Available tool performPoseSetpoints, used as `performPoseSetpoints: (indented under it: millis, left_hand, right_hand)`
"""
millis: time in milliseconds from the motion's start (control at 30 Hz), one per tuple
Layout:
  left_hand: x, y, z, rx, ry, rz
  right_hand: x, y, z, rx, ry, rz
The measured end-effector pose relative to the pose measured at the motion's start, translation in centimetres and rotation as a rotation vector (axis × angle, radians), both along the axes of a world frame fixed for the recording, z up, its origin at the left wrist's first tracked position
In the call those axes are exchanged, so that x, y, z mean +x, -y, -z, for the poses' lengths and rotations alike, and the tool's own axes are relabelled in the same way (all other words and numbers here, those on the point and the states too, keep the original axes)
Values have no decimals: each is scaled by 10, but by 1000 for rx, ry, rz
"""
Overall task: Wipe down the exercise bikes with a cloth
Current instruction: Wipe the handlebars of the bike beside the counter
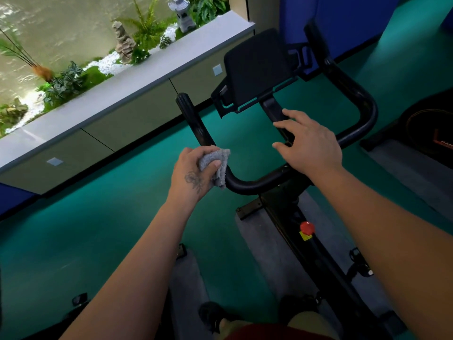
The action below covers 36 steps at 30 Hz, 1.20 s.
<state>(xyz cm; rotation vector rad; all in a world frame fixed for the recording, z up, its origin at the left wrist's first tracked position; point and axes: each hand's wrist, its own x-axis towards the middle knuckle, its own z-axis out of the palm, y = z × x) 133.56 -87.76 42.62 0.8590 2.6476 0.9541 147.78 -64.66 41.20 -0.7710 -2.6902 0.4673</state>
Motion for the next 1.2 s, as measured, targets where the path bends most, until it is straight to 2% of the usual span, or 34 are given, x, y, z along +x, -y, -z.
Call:
performPoseSetpoints:
  millis: [167,367,600,800,1200]
  left_hand:
    - [13,10,5,5,-1,52]
    - [3,2,-2,-19,-22,2]
    - [37,16,9,-3,-56,99]
    - [30,14,3,-22,-58,62]
    - [67,6,6,-63,-130,147]
  right_hand:
    - [1,-1,0,-15,6,-7]
    - [2,-4,2,-70,-6,-30]
    - [4,-10,5,-110,1,-98]
    - [8,-20,7,-149,28,-182]
    - [10,-21,7,-196,43,-218]
